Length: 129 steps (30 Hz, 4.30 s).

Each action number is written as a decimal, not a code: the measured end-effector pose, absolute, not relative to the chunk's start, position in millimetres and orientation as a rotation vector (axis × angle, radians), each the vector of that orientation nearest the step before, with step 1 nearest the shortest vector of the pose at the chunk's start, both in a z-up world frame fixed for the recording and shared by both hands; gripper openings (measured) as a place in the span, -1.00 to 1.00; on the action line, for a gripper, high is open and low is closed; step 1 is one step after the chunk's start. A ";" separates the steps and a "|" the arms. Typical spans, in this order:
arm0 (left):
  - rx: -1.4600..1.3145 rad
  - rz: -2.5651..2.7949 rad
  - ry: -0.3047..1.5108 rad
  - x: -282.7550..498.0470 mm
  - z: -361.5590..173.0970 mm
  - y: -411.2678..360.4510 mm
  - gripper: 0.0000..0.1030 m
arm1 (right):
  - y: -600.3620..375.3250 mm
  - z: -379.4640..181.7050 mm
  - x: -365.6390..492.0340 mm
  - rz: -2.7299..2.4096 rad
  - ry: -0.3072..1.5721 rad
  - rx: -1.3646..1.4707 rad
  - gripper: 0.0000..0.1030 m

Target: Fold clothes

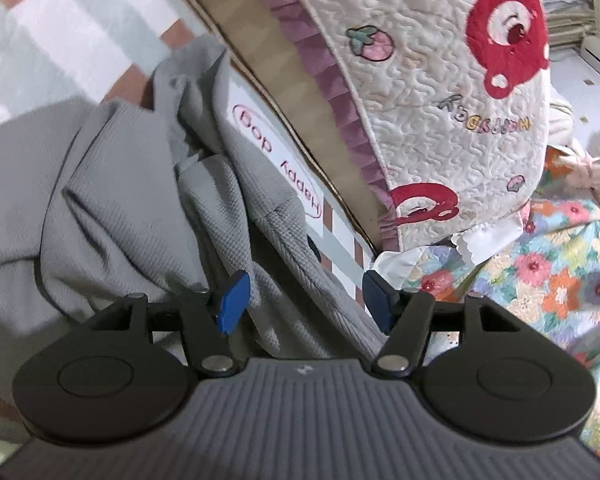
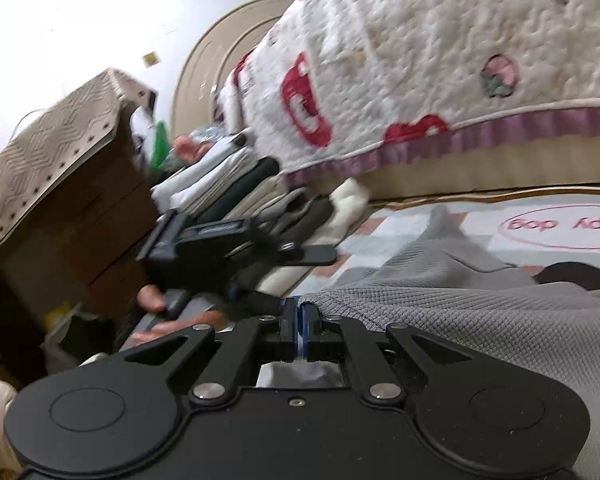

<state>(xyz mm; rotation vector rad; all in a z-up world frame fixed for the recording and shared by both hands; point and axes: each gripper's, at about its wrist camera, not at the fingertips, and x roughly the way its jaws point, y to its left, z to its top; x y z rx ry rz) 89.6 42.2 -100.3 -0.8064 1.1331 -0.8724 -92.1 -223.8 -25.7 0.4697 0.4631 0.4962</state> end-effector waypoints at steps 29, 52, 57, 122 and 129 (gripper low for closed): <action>-0.414 -0.482 0.564 79.3 -21.5 79.6 -0.84 | -235.1 -85.7 -143.6 -0.064 0.872 0.343 0.26; -0.152 -0.201 0.742 101.0 -65.2 74.2 -0.84 | -336.5 -34.9 -9.1 -0.241 0.613 0.635 -0.27; -0.229 -0.207 0.803 110.6 -76.8 83.7 -0.84 | -322.5 -43.6 -17.1 -0.217 0.649 0.514 -0.26; -0.567 -0.490 0.961 106.9 -115.0 28.3 -0.94 | -326.7 -50.0 -150.6 -0.449 0.488 0.438 -0.88; -0.548 -0.477 0.851 95.6 -84.9 46.7 -0.91 | -331.8 -65.6 -150.4 -0.459 0.527 0.472 -0.76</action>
